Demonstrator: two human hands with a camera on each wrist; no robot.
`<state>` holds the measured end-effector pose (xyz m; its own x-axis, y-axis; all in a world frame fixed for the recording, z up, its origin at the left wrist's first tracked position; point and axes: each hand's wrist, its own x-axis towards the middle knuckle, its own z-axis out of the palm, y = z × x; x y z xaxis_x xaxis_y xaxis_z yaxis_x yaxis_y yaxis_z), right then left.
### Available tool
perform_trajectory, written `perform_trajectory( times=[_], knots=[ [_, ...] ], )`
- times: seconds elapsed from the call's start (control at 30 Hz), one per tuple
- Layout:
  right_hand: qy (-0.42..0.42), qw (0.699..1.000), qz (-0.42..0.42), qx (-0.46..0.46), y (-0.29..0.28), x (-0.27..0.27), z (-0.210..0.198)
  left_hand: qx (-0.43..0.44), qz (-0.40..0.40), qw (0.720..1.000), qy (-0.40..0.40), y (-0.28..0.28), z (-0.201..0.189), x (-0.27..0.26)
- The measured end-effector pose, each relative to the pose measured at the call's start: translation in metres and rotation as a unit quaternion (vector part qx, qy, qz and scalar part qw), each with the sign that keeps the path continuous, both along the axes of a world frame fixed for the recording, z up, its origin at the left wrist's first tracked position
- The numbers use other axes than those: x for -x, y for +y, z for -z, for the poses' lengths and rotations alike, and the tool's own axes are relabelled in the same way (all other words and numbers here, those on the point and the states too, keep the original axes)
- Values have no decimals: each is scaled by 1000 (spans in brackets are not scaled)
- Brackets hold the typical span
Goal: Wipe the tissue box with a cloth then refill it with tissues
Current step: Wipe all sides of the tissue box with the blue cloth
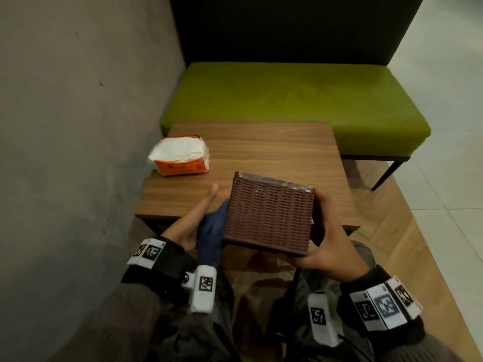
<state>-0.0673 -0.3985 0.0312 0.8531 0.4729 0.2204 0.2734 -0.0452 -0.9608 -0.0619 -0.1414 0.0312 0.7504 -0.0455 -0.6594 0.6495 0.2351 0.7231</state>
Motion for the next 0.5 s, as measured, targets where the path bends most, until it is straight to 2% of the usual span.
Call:
perform_trajectory(
  times=[0.07, 0.17, 0.3, 0.4, 0.5],
  knots=[
    [-71, 997, 5, 20, 7, 4, -5, 53, 32, 997, 43, 7, 5, 4],
    [-214, 973, 30, 76, 14, 2, -3, 143, 46, 988, 45, 9, 13, 14],
    [-291, 946, 22, 142, 12, -4, 7, 232, 66, 970, 16, 15, 6, 10],
    [-319, 932, -8, 173, 13, -5, 11, 187, 101, 977, 25, 18, -8, 3],
    [-320, 926, -34, 198, 11, -8, 15, 139, 102, 984, 38, 15, -11, 1]
  ],
)
